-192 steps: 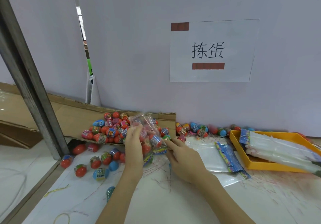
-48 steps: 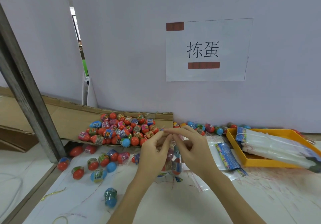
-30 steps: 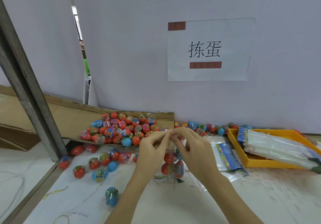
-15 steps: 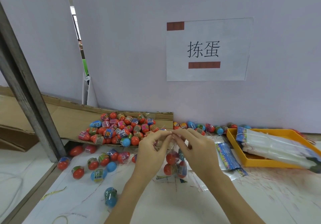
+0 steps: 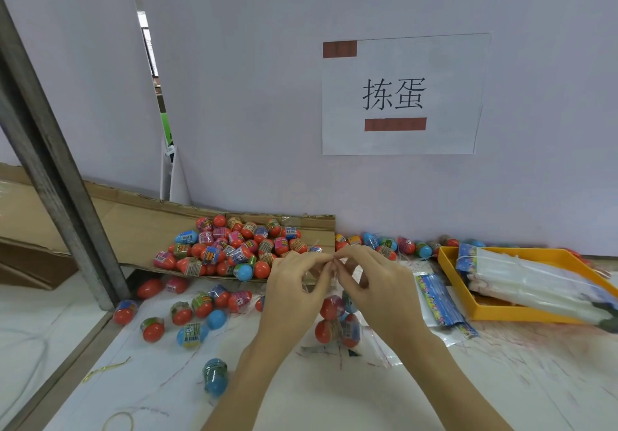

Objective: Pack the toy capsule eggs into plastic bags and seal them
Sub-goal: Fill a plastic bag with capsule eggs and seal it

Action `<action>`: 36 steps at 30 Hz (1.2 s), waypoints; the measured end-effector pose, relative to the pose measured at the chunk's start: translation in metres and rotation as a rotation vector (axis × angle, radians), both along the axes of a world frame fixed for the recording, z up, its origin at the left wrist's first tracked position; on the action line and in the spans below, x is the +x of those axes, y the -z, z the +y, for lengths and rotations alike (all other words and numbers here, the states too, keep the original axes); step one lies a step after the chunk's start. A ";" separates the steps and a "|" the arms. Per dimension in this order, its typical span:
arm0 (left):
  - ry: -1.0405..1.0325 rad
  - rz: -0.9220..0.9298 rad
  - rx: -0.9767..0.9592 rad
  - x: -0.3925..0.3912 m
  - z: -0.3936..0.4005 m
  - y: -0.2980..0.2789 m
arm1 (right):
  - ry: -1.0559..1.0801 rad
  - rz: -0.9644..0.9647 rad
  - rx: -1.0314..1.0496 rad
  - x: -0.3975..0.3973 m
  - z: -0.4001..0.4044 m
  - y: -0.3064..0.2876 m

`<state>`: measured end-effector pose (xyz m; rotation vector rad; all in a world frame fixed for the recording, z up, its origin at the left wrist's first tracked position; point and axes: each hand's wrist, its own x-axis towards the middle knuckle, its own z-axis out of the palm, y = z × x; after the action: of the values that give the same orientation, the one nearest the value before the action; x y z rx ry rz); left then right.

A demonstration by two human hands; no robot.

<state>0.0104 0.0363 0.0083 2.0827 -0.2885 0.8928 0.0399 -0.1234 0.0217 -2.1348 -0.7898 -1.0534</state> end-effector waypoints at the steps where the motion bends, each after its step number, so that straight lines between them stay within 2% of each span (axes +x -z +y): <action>1: -0.015 -0.023 0.036 0.000 0.001 0.000 | -0.005 -0.020 -0.004 0.000 0.000 0.000; 7: -0.066 -0.099 0.102 0.000 0.001 -0.001 | -0.016 0.075 0.064 0.000 0.002 0.001; 13: -0.049 -0.077 0.082 0.001 0.000 -0.001 | -0.026 0.163 0.132 0.002 0.007 0.004; 17: -0.029 -0.045 0.060 -0.001 0.001 -0.003 | -0.068 0.297 0.260 0.001 0.010 0.005; 20: -0.131 0.008 -0.135 0.001 0.016 -0.005 | 0.016 0.411 0.477 0.015 -0.011 0.002; 22: -0.230 -0.006 -0.269 0.002 0.028 -0.008 | 0.113 0.475 0.515 0.025 -0.034 0.003; 26: -0.288 -0.019 -0.329 0.005 0.035 -0.007 | 0.188 0.623 0.289 0.033 -0.055 0.014; 30: -0.245 -0.021 -0.347 0.004 0.033 -0.006 | 0.227 0.649 -0.009 0.036 -0.052 0.016; 36: -0.167 -0.006 -0.352 0.004 0.026 -0.006 | 0.348 0.674 -0.122 0.040 -0.055 0.015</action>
<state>0.0142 0.0624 0.0147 1.7945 0.0407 0.9723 0.0798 -0.1785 0.0068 -2.5592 -0.1655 -0.3754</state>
